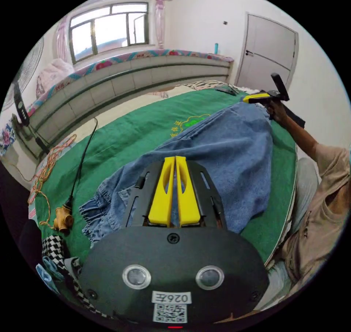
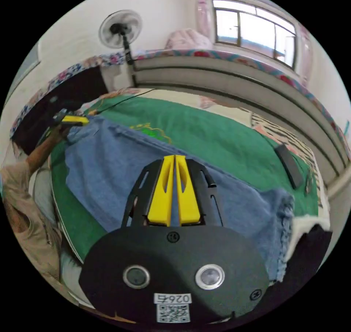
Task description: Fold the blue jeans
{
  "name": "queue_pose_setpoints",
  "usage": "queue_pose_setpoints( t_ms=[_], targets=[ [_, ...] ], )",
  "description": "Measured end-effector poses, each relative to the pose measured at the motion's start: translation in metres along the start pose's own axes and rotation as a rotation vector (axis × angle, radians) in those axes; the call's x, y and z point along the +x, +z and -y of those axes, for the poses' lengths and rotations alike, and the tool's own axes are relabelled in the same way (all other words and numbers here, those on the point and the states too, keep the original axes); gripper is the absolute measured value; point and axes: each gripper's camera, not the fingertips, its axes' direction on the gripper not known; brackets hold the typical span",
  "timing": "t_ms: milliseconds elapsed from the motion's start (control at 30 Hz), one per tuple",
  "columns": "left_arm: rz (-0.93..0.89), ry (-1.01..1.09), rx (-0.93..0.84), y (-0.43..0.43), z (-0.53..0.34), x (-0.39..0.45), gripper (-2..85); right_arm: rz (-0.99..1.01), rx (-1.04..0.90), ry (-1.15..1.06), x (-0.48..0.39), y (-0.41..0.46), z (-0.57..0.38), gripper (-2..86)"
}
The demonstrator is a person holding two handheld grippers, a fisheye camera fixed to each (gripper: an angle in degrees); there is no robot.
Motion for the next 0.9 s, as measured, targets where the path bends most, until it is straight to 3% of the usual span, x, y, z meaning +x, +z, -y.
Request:
queue_pose_setpoints(
  t_ms=[67, 100, 167, 200, 267, 367, 467, 533, 633, 700, 800, 867, 900],
  targets=[
    [0.104, 0.083, -0.136, 0.033, 0.006, 0.006, -0.9, -0.009, -0.125, -0.237, -0.061, 0.051, 0.018, -0.7],
    [0.182, 0.136, -0.308, 0.066, 0.005, 0.001, -0.9, -0.081, -0.179, -0.298, -0.073, 0.067, 0.021, -0.8],
    [0.123, 0.123, -0.316, 0.072, -0.002, -0.015, -0.9, -0.591, -0.402, -0.438, -0.079, 0.131, 0.022, -0.9],
    [0.064, 0.045, -0.346, 0.062, -0.005, -0.033, -0.9, -0.608, -0.362, -0.435, -0.077, 0.132, 0.023, -0.9],
    [0.047, -0.023, -0.323, 0.036, -0.024, -0.053, -0.9, -0.713, -0.458, -0.273, -0.050, 0.138, 0.029, -0.9],
    [0.157, -0.210, -0.238, -0.015, -0.079, -0.080, -0.7, -0.464, -0.345, -0.114, -0.043, 0.109, 0.023, -0.9],
    [0.245, -0.488, -0.178, -0.045, -0.153, -0.104, 0.8, -0.134, -0.183, -0.129, -0.072, 0.081, 0.002, -0.9],
    [0.124, -0.687, -0.020, -0.059, -0.207, -0.118, 4.9, -0.068, -0.215, -0.138, -0.087, 0.081, -0.010, -0.9],
    [0.035, -0.838, 0.080, -0.064, -0.250, -0.128, 10.4, 0.051, -0.217, -0.133, -0.102, 0.071, -0.024, -0.9],
    [0.020, -0.873, 0.152, -0.063, -0.266, -0.129, 15.8, 0.126, -0.200, -0.157, -0.112, 0.060, -0.027, -0.9],
    [-0.147, -0.896, 0.174, -0.029, -0.268, -0.149, 22.7, 0.217, -0.191, -0.183, -0.126, 0.047, -0.031, -1.0],
    [-0.237, -0.880, 0.122, 0.003, -0.256, -0.165, 20.2, 0.274, -0.207, -0.174, -0.132, 0.043, -0.032, -1.0],
    [-0.184, -0.868, 0.011, 0.018, -0.247, -0.173, 15.1, 0.288, -0.213, -0.167, -0.133, 0.042, -0.033, -1.0]
  ],
)
